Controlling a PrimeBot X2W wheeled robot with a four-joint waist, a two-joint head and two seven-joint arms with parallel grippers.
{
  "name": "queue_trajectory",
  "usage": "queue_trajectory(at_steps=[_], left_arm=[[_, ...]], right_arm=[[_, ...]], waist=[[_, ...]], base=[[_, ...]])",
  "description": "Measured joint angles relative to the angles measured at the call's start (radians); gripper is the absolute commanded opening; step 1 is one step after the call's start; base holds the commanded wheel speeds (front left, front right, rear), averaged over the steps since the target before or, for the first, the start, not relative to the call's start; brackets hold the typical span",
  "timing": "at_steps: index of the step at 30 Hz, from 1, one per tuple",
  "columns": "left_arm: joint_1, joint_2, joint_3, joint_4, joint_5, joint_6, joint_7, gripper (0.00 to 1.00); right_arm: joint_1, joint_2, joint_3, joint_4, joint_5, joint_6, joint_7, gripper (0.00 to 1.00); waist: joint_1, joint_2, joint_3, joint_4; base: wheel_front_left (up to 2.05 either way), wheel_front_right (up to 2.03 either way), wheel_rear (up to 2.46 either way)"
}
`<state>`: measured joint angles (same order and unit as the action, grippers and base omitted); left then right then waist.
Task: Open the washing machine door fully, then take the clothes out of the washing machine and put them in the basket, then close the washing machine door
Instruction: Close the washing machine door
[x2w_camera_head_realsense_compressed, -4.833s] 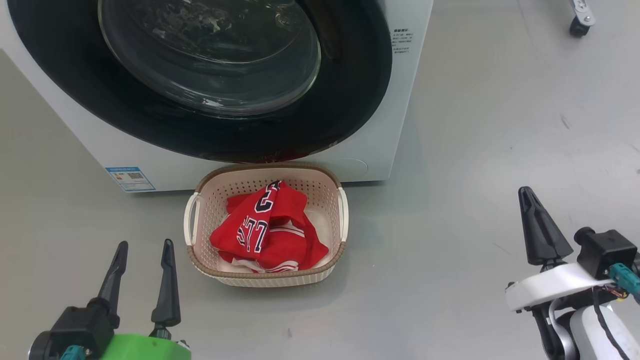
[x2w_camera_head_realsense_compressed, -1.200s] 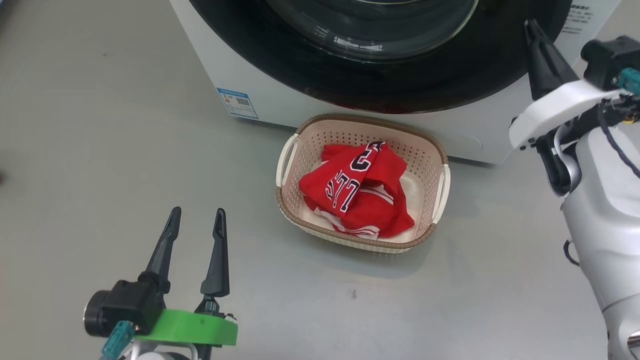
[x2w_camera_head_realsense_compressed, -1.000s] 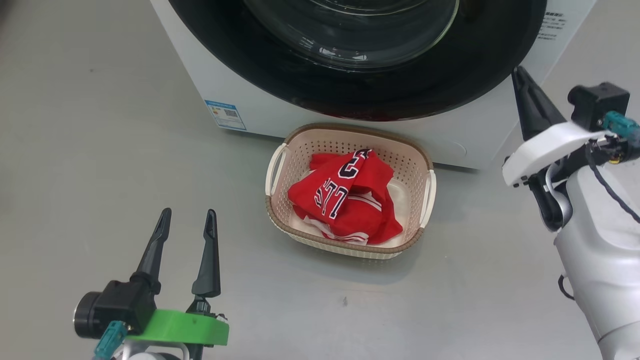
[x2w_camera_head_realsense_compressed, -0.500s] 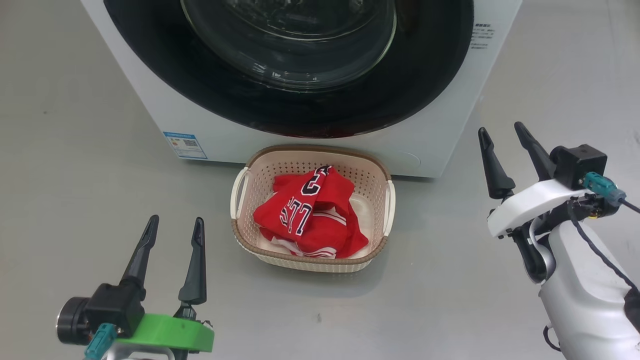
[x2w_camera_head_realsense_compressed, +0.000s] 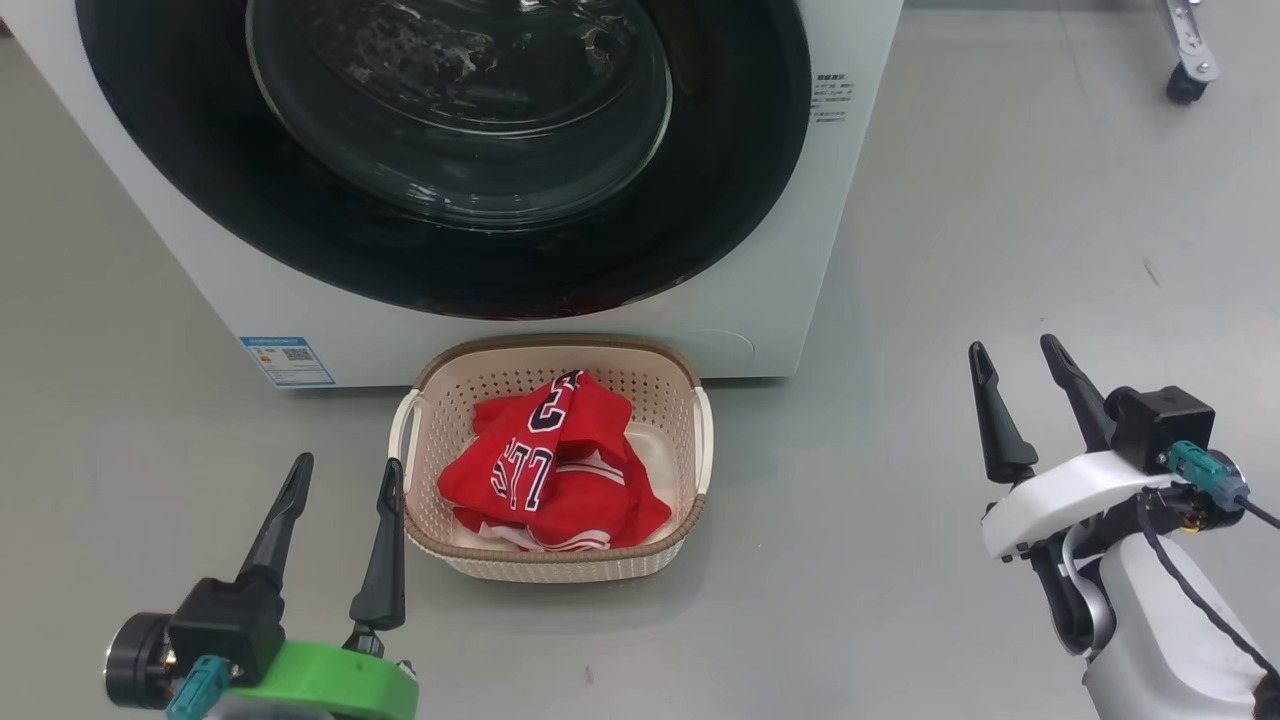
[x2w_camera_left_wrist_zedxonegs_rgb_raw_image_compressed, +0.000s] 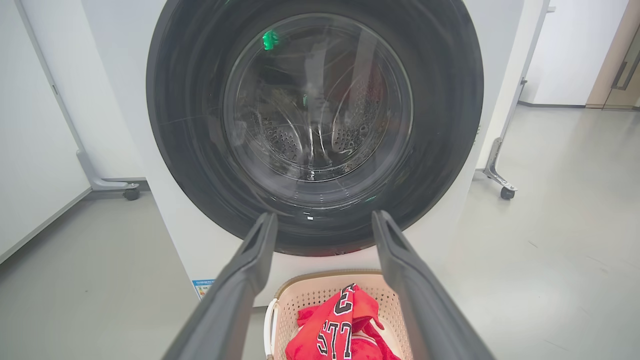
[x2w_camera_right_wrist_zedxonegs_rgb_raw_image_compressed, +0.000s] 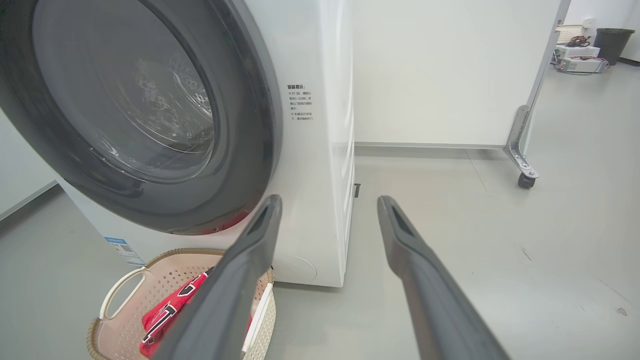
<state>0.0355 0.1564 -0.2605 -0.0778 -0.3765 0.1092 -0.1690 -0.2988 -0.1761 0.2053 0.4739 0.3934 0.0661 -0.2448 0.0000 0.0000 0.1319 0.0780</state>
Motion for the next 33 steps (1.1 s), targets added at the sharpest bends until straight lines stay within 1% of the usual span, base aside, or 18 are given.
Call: queue_trajectory(at_steps=[4,8,11,16,18,21,28,33], left_arm=[[0.005,0.000,0.000,-0.001,0.000,0.000,0.007,1.00],[0.012,0.000,-0.001,-0.001,0.000,0.000,0.011,1.00],[0.012,0.001,-0.006,-0.003,0.000,0.000,0.020,1.00],[0.017,0.002,-0.009,-0.006,0.000,0.000,0.027,1.00],[0.017,0.002,-0.011,-0.007,0.000,0.000,0.027,1.00],[0.018,0.001,-0.019,-0.007,0.000,0.000,0.027,1.00],[0.035,0.002,-0.015,-0.007,0.000,0.000,0.029,1.00],[0.040,0.002,-0.015,-0.012,0.000,0.000,0.036,1.00]], right_arm=[[0.045,0.004,-0.009,-0.039,0.000,-0.016,0.000,1.00],[0.089,0.012,-0.015,-0.079,0.001,-0.019,-0.004,1.00],[0.124,0.016,-0.018,-0.112,0.001,-0.032,-0.007,1.00],[0.165,0.022,-0.016,-0.160,0.001,-0.035,-0.007,1.00],[0.178,0.021,-0.016,-0.180,0.001,-0.043,-0.007,1.00],[0.202,0.021,-0.019,-0.204,0.001,-0.044,-0.007,1.00],[0.243,0.021,-0.010,-0.256,0.000,-0.059,-0.007,1.00],[0.271,0.021,-0.010,-0.287,0.000,-0.062,-0.007,1.00]], waist=[[0.0000,0.0000,-0.012,-0.026],[0.0000,0.0000,-0.026,-0.044],[0.0000,0.0000,-0.035,-0.051],[0.0000,0.0000,-0.040,-0.052],[0.0000,0.0000,-0.042,-0.051],[0.0000,0.0000,-0.047,-0.045],[0.0000,0.0000,-0.062,-0.038],[0.0000,0.0000,-0.067,-0.038]], base=[[0.00,0.00,0.00],[0.00,0.00,0.00],[0.00,0.00,0.00],[0.00,0.00,0.00],[0.00,0.00,0.00],[0.00,0.00,0.00],[0.00,0.00,0.00],[0.00,0.00,0.00]])
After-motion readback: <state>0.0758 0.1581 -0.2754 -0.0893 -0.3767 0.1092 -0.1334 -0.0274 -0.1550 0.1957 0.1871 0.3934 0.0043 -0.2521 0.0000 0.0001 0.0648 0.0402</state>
